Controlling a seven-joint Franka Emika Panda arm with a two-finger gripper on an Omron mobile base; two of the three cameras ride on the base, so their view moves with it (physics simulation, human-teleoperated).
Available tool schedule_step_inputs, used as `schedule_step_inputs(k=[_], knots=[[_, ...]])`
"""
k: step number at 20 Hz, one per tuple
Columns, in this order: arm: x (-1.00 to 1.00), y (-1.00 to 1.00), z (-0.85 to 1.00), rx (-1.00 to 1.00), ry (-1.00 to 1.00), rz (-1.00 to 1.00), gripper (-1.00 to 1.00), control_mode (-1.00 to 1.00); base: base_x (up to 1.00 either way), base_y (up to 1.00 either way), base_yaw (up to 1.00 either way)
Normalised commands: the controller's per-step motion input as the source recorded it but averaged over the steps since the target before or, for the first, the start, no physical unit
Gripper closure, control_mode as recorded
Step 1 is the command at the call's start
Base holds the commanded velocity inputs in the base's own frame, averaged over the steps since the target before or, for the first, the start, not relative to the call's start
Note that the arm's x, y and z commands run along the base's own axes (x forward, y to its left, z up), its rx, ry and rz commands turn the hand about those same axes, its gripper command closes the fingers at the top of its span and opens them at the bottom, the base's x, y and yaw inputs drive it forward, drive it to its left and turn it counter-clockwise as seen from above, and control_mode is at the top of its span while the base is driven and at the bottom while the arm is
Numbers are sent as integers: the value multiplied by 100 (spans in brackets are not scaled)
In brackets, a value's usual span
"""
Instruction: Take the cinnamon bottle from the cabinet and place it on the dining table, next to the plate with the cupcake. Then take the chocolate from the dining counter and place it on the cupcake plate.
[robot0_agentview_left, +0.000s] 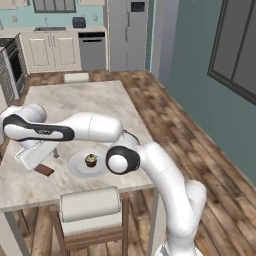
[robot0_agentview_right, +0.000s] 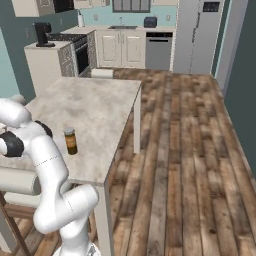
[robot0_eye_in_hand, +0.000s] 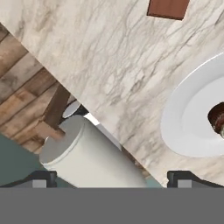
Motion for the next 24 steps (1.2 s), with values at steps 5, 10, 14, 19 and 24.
schedule_step_inputs(k=[5, 10, 14, 19, 24], knots=[[22, -9, -62, 9, -8, 0, -100, -100, 0, 0, 0], [42, 0, -45, 12, -4, -1, -100, -100, 0, 0, 0], [34, 0, -14, 23, -1, 0, -100, -100, 0, 0, 0], [36, 9, -20, 23, 0, 1, -100, -100, 0, 0, 0], [21, 31, -35, 10, -1, 0, -100, -100, 0, 0, 0]])
